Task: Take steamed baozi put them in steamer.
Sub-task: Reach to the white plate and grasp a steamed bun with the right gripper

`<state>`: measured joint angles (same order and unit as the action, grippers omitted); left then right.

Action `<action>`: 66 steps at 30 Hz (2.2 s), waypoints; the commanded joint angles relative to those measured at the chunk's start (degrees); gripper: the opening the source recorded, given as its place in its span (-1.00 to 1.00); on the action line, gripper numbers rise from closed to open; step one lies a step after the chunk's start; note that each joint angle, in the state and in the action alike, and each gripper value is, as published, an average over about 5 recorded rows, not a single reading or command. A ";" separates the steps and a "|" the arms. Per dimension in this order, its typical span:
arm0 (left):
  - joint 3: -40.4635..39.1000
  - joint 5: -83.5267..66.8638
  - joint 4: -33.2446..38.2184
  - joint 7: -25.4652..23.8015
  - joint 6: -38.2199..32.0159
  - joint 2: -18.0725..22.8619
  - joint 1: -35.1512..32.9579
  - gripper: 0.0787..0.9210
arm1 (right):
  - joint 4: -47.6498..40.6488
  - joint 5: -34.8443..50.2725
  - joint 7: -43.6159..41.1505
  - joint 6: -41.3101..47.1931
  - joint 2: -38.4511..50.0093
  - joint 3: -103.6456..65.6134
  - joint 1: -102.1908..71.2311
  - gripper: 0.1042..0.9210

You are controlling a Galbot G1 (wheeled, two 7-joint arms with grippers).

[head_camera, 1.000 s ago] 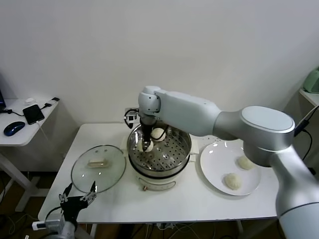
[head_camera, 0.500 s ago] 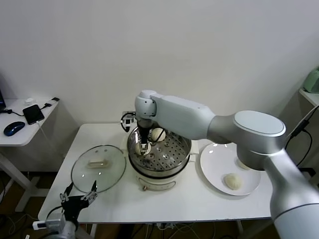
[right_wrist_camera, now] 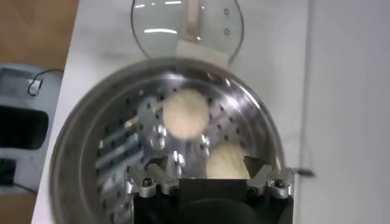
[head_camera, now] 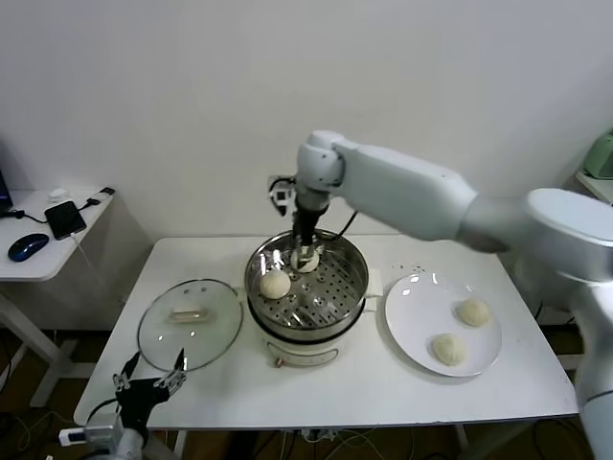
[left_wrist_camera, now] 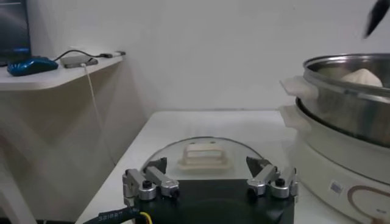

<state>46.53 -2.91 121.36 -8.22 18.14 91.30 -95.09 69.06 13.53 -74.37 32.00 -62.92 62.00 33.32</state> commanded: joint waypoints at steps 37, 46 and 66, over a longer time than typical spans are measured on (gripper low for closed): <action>2.12 -5.61 -3.00 -0.37 -3.06 -0.68 -2.73 0.77 | 2.30 -31.99 -5.70 -24.84 21.05 -34.76 -47.99 0.76; 2.12 -5.49 -3.08 -0.32 -3.10 -0.51 -2.65 0.77 | 0.96 -33.30 -4.13 -24.72 20.21 -35.32 -48.35 0.76; 2.31 -5.30 -3.69 -0.51 -2.90 -0.61 -1.56 0.77 | -1.13 -34.66 -3.84 -24.20 19.69 -35.89 -48.42 0.76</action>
<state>48.83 -8.27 117.85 -8.69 15.21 90.73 -96.72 68.51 -20.69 -78.50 7.91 -43.04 26.55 -14.69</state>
